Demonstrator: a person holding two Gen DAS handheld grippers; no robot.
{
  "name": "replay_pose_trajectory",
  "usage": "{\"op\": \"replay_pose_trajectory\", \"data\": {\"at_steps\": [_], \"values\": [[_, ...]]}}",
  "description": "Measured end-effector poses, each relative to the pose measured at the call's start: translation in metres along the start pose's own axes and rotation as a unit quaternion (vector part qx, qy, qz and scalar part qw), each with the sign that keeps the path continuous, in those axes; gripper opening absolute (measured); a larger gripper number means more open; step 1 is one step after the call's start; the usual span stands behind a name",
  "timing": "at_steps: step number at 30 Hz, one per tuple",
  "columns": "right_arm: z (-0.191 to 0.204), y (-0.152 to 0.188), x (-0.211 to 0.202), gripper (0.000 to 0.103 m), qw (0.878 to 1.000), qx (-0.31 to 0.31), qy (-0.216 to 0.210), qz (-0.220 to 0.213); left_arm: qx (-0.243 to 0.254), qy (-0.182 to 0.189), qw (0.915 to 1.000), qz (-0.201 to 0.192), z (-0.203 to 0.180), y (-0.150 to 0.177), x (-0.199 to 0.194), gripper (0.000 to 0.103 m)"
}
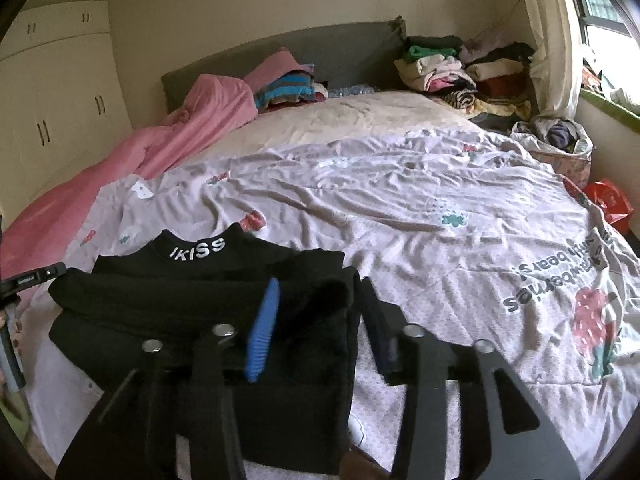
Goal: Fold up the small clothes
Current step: 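Lower the folded hem onto the body near the collar with both tools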
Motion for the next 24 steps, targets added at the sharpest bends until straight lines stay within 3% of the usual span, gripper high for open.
{"op": "replay_pose_trajectory", "data": {"at_steps": [2,8,14,15,16,18,20,24], "values": [[0.004,-0.001,-0.006,0.052,1.0,0.0,-0.002,-0.006,0.001,0.002,1.0,-0.005,-0.003,0.0,-0.004,0.04],[0.029,0.002,-0.018,0.052,0.999,-0.03,-0.025,-0.012,0.004,0.009,0.9997,-0.02,-0.01,-0.002,-0.02,0.062],[0.054,0.019,-0.014,0.051,0.997,-0.054,-0.05,0.014,0.013,0.025,0.9991,-0.032,-0.02,0.0,-0.036,0.063],[0.057,0.023,-0.013,0.048,0.997,-0.057,-0.054,0.02,0.017,0.033,0.9989,-0.028,-0.023,0.003,-0.039,0.06],[0.063,0.028,-0.011,0.038,0.996,-0.064,-0.059,0.029,0.021,0.038,0.9987,-0.026,-0.026,0.006,-0.04,0.055],[0.07,0.036,-0.007,0.032,0.994,-0.073,-0.064,0.042,0.036,0.048,0.9981,-0.012,-0.035,0.017,-0.04,0.029],[0.078,0.045,-0.002,0.027,0.993,-0.081,-0.069,0.057,0.042,0.061,0.9972,0.005,-0.043,0.029,-0.036,0.01],[0.084,0.059,0.011,0.026,0.99,-0.092,-0.066,0.087,0.059,0.083,0.9935,0.051,-0.059,0.063,-0.02,0.008]]}}
Point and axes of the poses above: each gripper's, at about its wrist camera, not at the fingertips, and x roughly the way its jaws point, z to its left, y to its underside, the point moved 10 cm from there along x, roughly the way its jaws point, and after that the axes turned 6 degrees about -y, right-handed, at the moved point
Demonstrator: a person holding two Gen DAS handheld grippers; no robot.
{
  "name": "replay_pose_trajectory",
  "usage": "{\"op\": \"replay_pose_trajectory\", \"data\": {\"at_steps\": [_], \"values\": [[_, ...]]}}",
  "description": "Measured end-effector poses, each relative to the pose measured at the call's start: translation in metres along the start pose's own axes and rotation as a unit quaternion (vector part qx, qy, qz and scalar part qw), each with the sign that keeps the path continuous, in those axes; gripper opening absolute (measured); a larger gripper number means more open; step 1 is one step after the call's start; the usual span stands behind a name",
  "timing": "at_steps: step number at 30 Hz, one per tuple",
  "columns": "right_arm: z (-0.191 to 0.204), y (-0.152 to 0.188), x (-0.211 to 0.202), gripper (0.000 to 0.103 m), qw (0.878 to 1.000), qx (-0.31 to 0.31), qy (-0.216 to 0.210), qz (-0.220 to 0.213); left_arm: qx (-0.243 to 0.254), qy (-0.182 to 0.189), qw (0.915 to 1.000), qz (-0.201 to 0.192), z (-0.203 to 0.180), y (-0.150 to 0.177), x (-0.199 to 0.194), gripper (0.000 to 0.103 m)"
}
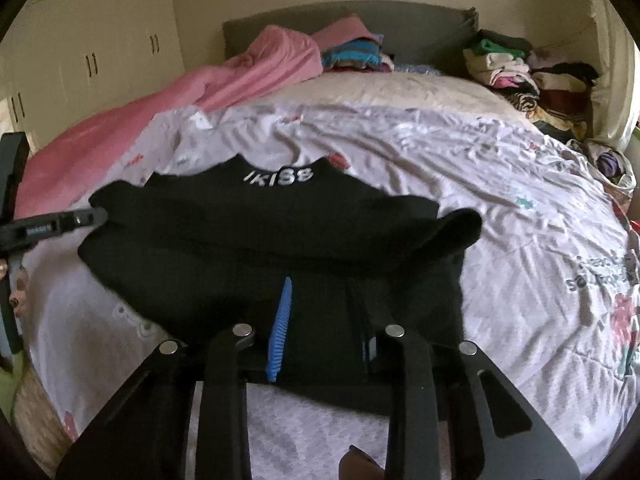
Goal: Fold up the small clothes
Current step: 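Lower the folded hem onto the body near the collar with both tools, then open both tools to release the hem onto the folded sweatshirt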
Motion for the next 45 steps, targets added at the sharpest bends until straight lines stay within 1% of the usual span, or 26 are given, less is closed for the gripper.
{"op": "replay_pose_trajectory", "data": {"at_steps": [2,3,5,10,14,16,18,21,23,26,27,29,31,34,36,37,38,40,41,43,44,45], "values": [[0.0,0.006,0.009,0.026,1.0,-0.003,0.009,0.019,0.008,-0.003,0.9999,0.012,-0.003,0.01,0.009,0.008],[-0.003,0.012,0.017,0.026,0.999,-0.002,0.022,0.039,0.011,-0.007,0.9997,0.022,-0.004,0.016,0.017,0.008],[-0.008,0.017,0.027,0.026,0.998,0.006,0.027,0.052,0.014,-0.013,0.9994,0.028,-0.003,0.019,0.027,0.008],[-0.021,0.012,0.05,0.026,0.997,0.011,0.044,0.064,0.012,-0.024,0.9994,0.023,0.004,0.006,0.04,0.008],[-0.03,-0.001,0.066,0.026,0.997,0.014,0.044,0.067,0.002,-0.032,0.9993,0.017,0.012,-0.012,0.052,0.01],[-0.033,-0.011,0.071,0.026,0.997,0.014,0.044,0.061,-0.005,-0.035,0.9993,0.009,0.017,-0.023,0.057,0.015],[-0.036,-0.021,0.076,0.026,0.997,0.014,0.046,0.055,-0.014,-0.042,0.999,0.002,0.023,-0.035,0.061,0.026],[-0.045,-0.039,0.083,0.026,0.997,0.028,0.048,0.044,-0.033,-0.044,0.9985,-0.006,0.034,-0.049,0.064,0.033],[-0.051,-0.047,0.086,0.026,0.997,0.036,0.053,0.04,-0.047,-0.05,0.9975,-0.014,0.044,-0.057,0.063,0.034],[-0.061,-0.057,0.086,0.026,0.997,0.047,0.061,0.026,-0.071,-0.053,0.9958,-0.022,0.059,-0.063,0.061,0.041],[-0.065,-0.059,0.084,0.027,0.996,0.053,0.066,0.02,-0.081,-0.052,0.9951,-0.023,0.065,-0.062,0.059,0.043],[-0.072,-0.06,0.077,0.027,0.995,0.063,0.071,0.012,-0.097,-0.05,0.9937,-0.026,0.075,-0.059,0.055,0.044],[-0.079,-0.059,0.068,0.028,0.994,0.075,0.077,0.003,-0.106,-0.048,0.9929,-0.024,0.082,-0.054,0.054,0.049],[-0.095,-0.052,0.055,0.041,0.991,0.101,0.088,-0.006,-0.115,-0.041,0.9925,-0.012,0.086,-0.042,0.056,0.055],[-0.108,-0.044,0.049,0.042,0.988,0.121,0.095,-0.001,-0.123,-0.034,0.9918,-0.006,0.088,-0.035,0.057,0.06],[-0.113,-0.04,0.047,0.043,0.987,0.129,0.096,0.001,-0.128,-0.026,0.9914,-0.003,0.088,-0.031,0.056,0.06],[-0.116,-0.036,0.046,0.047,0.986,0.135,0.098,0.004,-0.131,-0.019,0.9912,0.001,0.088,-0.027,0.057,0.061],[-0.124,-0.026,0.044,0.052,0.983,0.156,0.096,0.015,-0.131,-0.014,0.9912,0.006,0.088,-0.02,0.058,0.061],[-0.125,-0.022,0.044,0.052,0.982,0.162,0.09,0.018,-0.129,-0.014,0.9915,0.011,0.088,-0.017,0.06,0.06],[-0.124,-0.014,0.043,0.051,0.981,0.177,0.072,0.022,-0.128,-0.008,0.9917,0.014,0.086,-0.011,0.061,0.044],[-0.122,-0.011,0.043,0.048,0.982,0.179,0.065,0.024,-0.129,0.004,0.9915,0.016,0.083,-0.009,0.061,0.027],[-0.12,-0.008,0.043,0.039,0.982,0.178,0.061,0.028,-0.129,0.016,0.9914,0.017,0.079,-0.008,0.06,0.018]]}}
Point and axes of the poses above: each gripper's, at about its wrist camera, not at the fingertips, and x roughly the way its jaws point, z to its left, y to its underside, the point moved 10 cm from there along x, roughly the way its jaws point, and after that the axes turned 6 degrees about -y, right-handed, at the moved point
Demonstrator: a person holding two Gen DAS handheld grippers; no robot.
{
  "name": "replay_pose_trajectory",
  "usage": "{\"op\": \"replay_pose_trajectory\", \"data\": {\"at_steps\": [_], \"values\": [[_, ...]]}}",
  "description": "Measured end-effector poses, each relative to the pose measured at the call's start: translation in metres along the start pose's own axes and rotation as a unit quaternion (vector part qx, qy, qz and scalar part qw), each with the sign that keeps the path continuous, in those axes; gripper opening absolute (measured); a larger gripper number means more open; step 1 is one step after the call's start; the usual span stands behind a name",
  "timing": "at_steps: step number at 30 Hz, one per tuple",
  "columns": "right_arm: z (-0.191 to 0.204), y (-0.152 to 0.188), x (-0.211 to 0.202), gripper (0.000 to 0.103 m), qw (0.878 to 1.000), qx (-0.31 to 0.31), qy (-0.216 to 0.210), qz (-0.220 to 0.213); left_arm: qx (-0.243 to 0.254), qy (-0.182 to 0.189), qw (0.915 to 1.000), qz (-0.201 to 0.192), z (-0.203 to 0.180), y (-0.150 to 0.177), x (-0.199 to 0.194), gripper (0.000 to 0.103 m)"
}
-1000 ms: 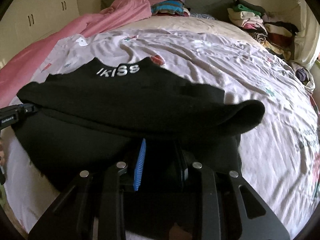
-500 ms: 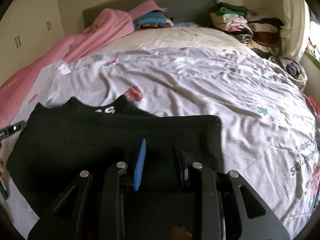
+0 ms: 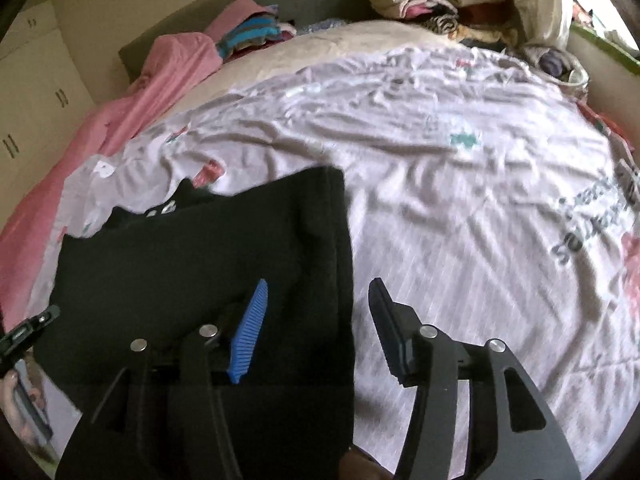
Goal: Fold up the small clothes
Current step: 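Open both tools to release the hem onto the folded sweatshirt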
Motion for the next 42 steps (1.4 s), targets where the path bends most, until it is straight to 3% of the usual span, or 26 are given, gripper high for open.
{"op": "replay_pose_trajectory", "data": {"at_steps": [1,6,14,19,33,42], "values": [[0.0,0.004,-0.001,0.009,1.0,-0.002,-0.001,0.003,0.003,0.0,1.0,-0.001,-0.002,0.001,-0.001,0.016],[-0.009,0.016,-0.009,0.008,1.0,0.0,0.021,-0.001,0.01,-0.009,0.9999,-0.008,-0.003,0.006,-0.008,0.012],[-0.009,0.025,-0.022,0.018,0.998,-0.019,0.058,-0.014,0.028,-0.036,0.9989,-0.015,-0.005,0.012,-0.019,0.019],[-0.009,0.034,-0.037,0.029,0.997,-0.028,0.063,-0.021,0.03,-0.042,0.9985,-0.016,-0.005,0.015,-0.024,0.02],[-0.003,0.052,-0.061,0.046,0.997,-0.039,0.062,-0.022,0.038,-0.058,0.9974,-0.018,-0.003,0.025,-0.035,0.03],[0.024,0.052,-0.073,0.07,0.997,-0.056,0.044,-0.036,0.039,-0.062,0.9971,-0.019,-0.002,0.031,-0.042,0.041]]}}
Point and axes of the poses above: each gripper's, at about its wrist camera, not at the fingertips, and x roughly the way its jaws point, z to its left, y to its underside, the point moved 10 cm from there along x, roughly the way its jaws point, and after that the axes turned 6 degrees about -y, right-handed, at the moved point
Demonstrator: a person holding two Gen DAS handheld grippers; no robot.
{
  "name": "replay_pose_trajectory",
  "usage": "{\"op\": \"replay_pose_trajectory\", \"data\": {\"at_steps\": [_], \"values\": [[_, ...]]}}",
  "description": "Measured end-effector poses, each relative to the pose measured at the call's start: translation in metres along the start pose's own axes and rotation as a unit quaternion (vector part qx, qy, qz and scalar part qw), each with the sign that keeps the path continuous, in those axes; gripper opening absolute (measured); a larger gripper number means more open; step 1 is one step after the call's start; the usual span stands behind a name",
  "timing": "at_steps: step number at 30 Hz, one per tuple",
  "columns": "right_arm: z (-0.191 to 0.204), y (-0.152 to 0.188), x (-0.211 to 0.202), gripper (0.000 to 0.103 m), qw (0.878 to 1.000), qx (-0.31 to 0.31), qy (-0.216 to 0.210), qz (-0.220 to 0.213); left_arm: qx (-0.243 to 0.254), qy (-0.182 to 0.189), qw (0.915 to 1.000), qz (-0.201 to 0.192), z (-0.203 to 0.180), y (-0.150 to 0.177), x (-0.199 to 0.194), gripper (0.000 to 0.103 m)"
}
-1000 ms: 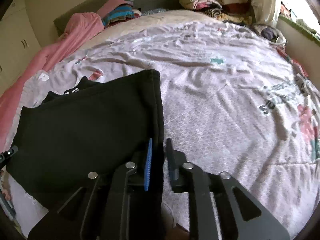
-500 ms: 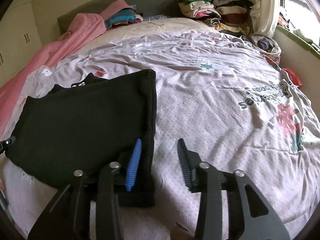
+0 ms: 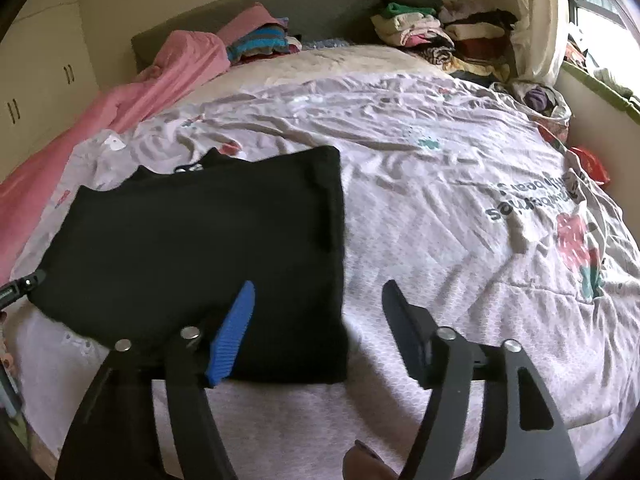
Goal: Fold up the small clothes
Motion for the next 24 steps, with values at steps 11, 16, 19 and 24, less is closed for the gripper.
{"op": "replay_pose_trajectory", "data": {"at_steps": [11,16,19,24], "values": [[0.039,-0.006,-0.007,0.091,0.999,-0.039,-0.024,-0.009,-0.002,-0.004,1.0,-0.005,0.007,0.006,-0.013,0.052],[0.054,-0.007,-0.01,0.093,0.998,-0.051,-0.032,-0.011,-0.007,-0.007,0.9999,-0.008,0.012,0.007,-0.019,0.06],[0.063,-0.007,-0.012,0.093,0.997,-0.059,-0.038,-0.011,-0.01,-0.007,0.9998,-0.013,0.016,0.005,-0.023,0.066],[0.082,-0.006,-0.014,0.095,0.996,-0.075,-0.05,-0.013,-0.013,-0.012,0.9997,-0.019,0.02,0.005,-0.028,0.074]]}}
Point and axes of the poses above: each gripper's, at about its wrist camera, not at the fingertips, and x roughly the way its jaws point, z to its left, y to its underside, the point moved 10 cm from there along x, roughly the way its jaws point, and after that the axes turned 6 degrees about -y, right-handed, at the moved point
